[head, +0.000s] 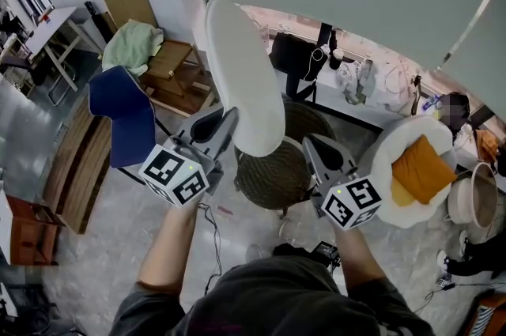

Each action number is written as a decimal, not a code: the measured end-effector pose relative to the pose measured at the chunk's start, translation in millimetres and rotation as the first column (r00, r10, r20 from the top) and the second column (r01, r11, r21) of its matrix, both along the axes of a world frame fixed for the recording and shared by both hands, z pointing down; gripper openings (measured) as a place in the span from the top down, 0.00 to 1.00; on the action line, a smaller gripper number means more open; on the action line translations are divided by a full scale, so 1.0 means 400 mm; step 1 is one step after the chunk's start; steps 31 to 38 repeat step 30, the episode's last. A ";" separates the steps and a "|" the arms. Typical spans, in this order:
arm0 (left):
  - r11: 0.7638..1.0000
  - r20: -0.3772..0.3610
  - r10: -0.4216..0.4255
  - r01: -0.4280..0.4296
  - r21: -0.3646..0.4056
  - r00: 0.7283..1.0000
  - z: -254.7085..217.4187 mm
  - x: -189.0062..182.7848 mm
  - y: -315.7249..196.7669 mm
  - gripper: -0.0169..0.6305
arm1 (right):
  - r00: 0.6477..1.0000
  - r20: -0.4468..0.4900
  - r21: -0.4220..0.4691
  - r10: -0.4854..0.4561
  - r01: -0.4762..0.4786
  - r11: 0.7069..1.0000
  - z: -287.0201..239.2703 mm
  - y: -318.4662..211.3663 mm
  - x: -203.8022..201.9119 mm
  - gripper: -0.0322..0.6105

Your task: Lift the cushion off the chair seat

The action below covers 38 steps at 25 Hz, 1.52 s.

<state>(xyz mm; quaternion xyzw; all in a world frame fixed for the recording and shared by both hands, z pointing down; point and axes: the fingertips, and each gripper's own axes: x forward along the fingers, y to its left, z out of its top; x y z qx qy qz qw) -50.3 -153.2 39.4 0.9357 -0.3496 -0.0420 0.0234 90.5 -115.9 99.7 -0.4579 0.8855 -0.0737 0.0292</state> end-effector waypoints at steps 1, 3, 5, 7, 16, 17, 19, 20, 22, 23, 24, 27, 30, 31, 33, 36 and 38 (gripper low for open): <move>1.000 0.000 0.000 0.000 -0.002 1.000 -0.001 0.000 0.000 0.93 | 1.000 -0.003 0.005 0.000 0.000 1.000 -0.004 0.001 -0.001 0.93; 1.000 -0.001 0.000 0.000 -0.002 1.000 -0.002 0.000 0.000 0.93 | 1.000 -0.012 0.016 0.000 0.000 1.000 -0.012 0.001 -0.001 0.93; 1.000 0.000 0.002 -0.002 0.001 1.000 -0.002 0.000 0.000 0.93 | 1.000 -0.013 0.020 0.004 -0.003 1.000 -0.015 0.001 -0.001 0.93; 1.000 0.002 0.005 -0.005 0.001 1.000 -0.001 0.000 -0.001 0.93 | 1.000 -0.013 0.020 0.005 -0.005 1.000 -0.014 0.003 -0.003 0.93; 1.000 0.003 0.016 -0.016 -0.017 1.000 0.014 -0.002 -0.009 0.93 | 1.000 -0.015 0.008 0.003 -0.003 1.000 -0.008 -0.007 -0.020 0.93; 1.000 0.000 0.019 -0.019 -0.017 1.000 0.014 -0.003 -0.010 0.93 | 1.000 -0.019 0.009 0.003 -0.003 1.000 -0.009 -0.009 -0.021 0.93; 1.000 -0.005 0.021 -0.021 -0.019 1.000 0.012 -0.007 -0.011 0.93 | 1.000 -0.020 0.007 0.007 -0.007 1.000 -0.007 -0.010 -0.024 0.93; 1.000 -0.005 0.022 -0.023 -0.019 1.000 0.013 -0.011 -0.010 0.93 | 1.000 -0.019 0.005 0.010 -0.010 1.000 -0.005 -0.011 -0.026 0.93; 1.000 -0.005 0.022 -0.022 -0.019 1.000 0.014 -0.019 -0.008 0.93 | 1.000 -0.017 0.002 0.012 -0.012 1.000 -0.001 -0.009 -0.031 0.93; 1.000 -0.005 0.020 -0.020 -0.018 1.000 0.014 -0.023 -0.007 0.93 | 1.000 -0.018 0.003 0.011 -0.011 1.000 -0.001 -0.009 -0.034 0.93; 1.000 -0.005 0.020 -0.020 -0.016 1.000 0.013 -0.025 -0.008 0.93 | 1.000 -0.018 0.004 0.009 -0.009 1.000 -0.003 -0.010 -0.038 0.93; 1.000 -0.008 0.019 -0.019 -0.014 1.000 0.008 -0.031 -0.010 0.93 | 1.000 -0.019 0.007 0.005 -0.004 1.000 -0.008 -0.012 -0.047 0.93; 1.000 -0.007 0.023 -0.023 -0.009 1.000 0.006 -0.036 -0.010 0.93 | 1.000 -0.022 0.007 -0.001 0.001 1.000 -0.009 -0.011 -0.056 0.93; 1.000 -0.007 0.023 -0.023 -0.009 1.000 0.006 -0.036 -0.010 0.93 | 1.000 -0.022 0.007 -0.001 0.001 1.000 -0.009 -0.011 -0.056 0.93; 1.000 -0.007 0.023 -0.023 -0.009 1.000 0.006 -0.036 -0.010 0.93 | 1.000 -0.022 0.007 -0.001 0.001 1.000 -0.009 -0.011 -0.056 0.93; 1.000 -0.007 0.023 -0.023 -0.009 1.000 0.006 -0.036 -0.010 0.93 | 1.000 -0.022 0.007 -0.001 0.001 1.000 -0.009 -0.011 -0.056 0.93; 1.000 -0.007 0.023 -0.023 -0.009 1.000 0.006 -0.036 -0.010 0.93 | 1.000 -0.022 0.007 -0.001 0.001 1.000 -0.009 -0.011 -0.056 0.93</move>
